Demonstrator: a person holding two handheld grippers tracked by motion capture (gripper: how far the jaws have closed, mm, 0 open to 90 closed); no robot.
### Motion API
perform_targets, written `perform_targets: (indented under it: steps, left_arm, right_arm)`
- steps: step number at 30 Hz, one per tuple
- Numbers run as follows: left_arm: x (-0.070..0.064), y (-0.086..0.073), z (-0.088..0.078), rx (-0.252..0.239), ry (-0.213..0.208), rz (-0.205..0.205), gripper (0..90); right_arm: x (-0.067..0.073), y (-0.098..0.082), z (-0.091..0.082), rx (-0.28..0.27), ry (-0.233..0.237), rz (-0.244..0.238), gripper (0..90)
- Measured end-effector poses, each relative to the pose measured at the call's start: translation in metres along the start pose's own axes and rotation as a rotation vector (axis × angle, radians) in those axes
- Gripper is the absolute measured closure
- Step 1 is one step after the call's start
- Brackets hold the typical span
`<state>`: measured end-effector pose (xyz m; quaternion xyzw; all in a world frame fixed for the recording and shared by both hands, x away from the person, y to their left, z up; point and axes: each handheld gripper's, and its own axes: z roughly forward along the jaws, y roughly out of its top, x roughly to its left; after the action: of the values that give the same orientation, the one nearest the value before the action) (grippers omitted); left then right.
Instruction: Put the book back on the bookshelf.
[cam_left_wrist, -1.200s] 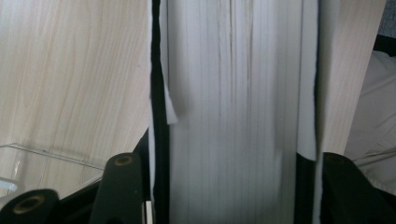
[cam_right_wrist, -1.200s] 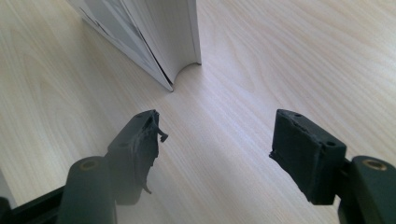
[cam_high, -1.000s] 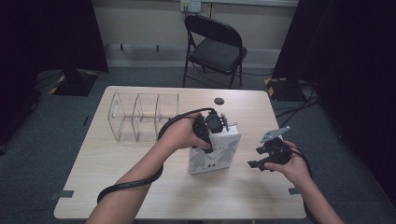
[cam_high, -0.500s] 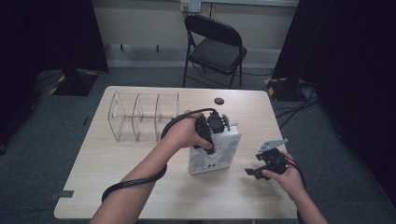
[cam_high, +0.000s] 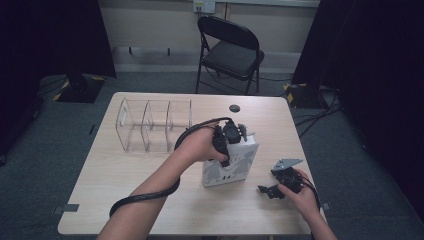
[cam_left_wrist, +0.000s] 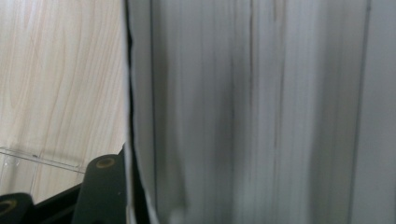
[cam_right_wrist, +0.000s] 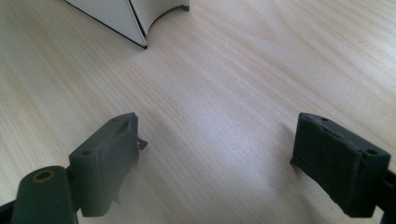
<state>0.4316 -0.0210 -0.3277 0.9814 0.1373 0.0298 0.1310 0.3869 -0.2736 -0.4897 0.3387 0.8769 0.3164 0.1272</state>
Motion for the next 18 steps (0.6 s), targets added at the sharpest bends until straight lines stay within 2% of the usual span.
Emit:
perform_targets:
  steps: [3, 4, 5, 7, 11, 13, 15, 16, 18]
  left_arm:
    - [0.0, 0.0, 0.0, 0.008, -0.017, -0.008, 37.5]
    - [-0.001, 0.0, 0.001, 0.001, -0.027, -0.028, 36.7]
    - [-0.001, 0.0, 0.001, 0.003, -0.035, -0.032, 34.6]
    - [-0.002, -0.001, 0.001, -0.007, -0.034, -0.025, 33.3]
    - [-0.001, -0.001, 0.0, -0.013, -0.041, -0.022, 37.3]
    - [-0.003, 0.0, 0.0, 0.0, -0.035, -0.001, 40.0]
    - [-0.006, 0.0, 0.0, 0.003, 0.009, 0.024, 42.4]
    - [-0.007, 0.0, -0.001, 0.004, 0.031, 0.024, 43.5]
    - [-0.006, -0.001, -0.001, -0.01, 0.03, 0.027, 44.7]
  right_arm:
    - [0.001, -0.003, -0.001, -0.02, -0.005, 0.013, 13.1]
    - [0.002, -0.004, 0.0, -0.032, -0.009, 0.02, 13.1]
    - [0.002, -0.005, 0.0, -0.037, -0.011, 0.022, 13.1]
    - [0.003, -0.007, 0.0, -0.054, -0.016, 0.021, 12.8]
    - [0.004, -0.011, 0.0, -0.092, -0.024, 0.033, 12.5]
    - [0.004, -0.013, 0.001, -0.11, -0.03, 0.036, 12.6]
    - [0.005, -0.015, 0.001, -0.125, -0.037, 0.04, 12.5]
    - [0.005, -0.015, 0.001, -0.126, -0.037, 0.04, 12.6]
    - [0.005, -0.015, 0.001, -0.126, -0.039, 0.041, 12.6]
